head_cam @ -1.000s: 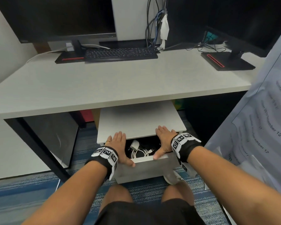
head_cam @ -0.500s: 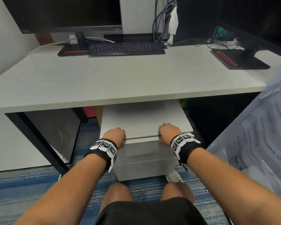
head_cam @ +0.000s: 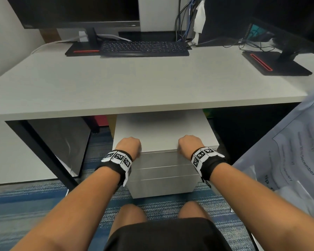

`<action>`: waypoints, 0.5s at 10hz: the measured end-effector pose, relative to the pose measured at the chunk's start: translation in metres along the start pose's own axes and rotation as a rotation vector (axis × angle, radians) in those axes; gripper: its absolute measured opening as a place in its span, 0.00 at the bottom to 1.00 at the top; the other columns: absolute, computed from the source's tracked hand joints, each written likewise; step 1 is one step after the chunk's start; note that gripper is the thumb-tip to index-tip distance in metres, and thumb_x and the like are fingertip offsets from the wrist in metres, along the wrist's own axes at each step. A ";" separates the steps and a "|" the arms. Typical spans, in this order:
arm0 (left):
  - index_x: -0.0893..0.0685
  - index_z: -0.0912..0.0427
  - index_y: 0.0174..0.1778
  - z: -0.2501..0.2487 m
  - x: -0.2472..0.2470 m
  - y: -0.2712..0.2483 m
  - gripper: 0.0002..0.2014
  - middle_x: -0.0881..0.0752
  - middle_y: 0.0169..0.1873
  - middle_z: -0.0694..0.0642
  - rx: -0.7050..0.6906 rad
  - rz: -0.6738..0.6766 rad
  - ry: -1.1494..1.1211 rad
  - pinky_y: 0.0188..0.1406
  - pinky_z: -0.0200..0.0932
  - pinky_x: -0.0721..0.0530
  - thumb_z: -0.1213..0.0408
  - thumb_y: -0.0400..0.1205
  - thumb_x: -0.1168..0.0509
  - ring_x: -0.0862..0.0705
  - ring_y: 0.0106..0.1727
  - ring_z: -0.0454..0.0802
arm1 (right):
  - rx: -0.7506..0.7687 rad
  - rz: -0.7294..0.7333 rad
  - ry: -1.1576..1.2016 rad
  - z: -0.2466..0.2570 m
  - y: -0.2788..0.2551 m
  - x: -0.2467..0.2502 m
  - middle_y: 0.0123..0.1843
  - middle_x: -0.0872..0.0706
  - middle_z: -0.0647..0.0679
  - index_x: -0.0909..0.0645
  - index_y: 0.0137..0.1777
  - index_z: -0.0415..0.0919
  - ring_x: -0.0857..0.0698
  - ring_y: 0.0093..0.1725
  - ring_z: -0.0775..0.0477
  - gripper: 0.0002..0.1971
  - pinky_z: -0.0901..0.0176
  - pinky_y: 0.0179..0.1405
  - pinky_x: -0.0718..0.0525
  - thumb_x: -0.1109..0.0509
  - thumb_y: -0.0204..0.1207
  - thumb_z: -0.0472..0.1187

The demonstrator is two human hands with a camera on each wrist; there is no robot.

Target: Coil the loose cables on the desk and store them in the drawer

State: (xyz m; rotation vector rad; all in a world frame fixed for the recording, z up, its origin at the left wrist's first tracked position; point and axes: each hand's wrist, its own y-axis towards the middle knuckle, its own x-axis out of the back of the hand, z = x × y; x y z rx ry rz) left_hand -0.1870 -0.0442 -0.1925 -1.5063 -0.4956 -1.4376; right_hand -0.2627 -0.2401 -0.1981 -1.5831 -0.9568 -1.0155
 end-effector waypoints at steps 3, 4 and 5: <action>0.19 0.61 0.65 0.010 0.033 -0.001 0.22 0.17 0.62 0.60 -0.066 0.100 -0.149 0.65 0.49 0.22 0.48 0.85 0.43 0.20 0.64 0.58 | 0.097 0.128 0.113 0.002 -0.002 0.054 0.62 0.16 0.38 0.20 0.62 0.34 0.17 0.60 0.38 0.24 0.52 0.57 0.21 0.42 0.83 0.55; 0.25 0.59 0.73 0.020 0.069 -0.008 0.26 0.22 0.70 0.59 -0.058 0.131 -0.154 0.70 0.49 0.27 0.47 0.84 0.42 0.24 0.71 0.58 | 0.141 0.139 0.102 0.002 0.008 0.090 0.65 0.17 0.39 0.21 0.65 0.35 0.18 0.64 0.36 0.26 0.49 0.63 0.20 0.40 0.81 0.57; 0.18 0.61 0.65 0.034 0.101 -0.018 0.24 0.17 0.65 0.59 -0.048 0.236 -0.081 0.66 0.48 0.23 0.47 0.81 0.39 0.19 0.66 0.58 | 0.205 0.135 0.040 -0.006 0.011 0.128 0.61 0.15 0.41 0.19 0.61 0.37 0.15 0.58 0.37 0.25 0.51 0.57 0.18 0.35 0.77 0.59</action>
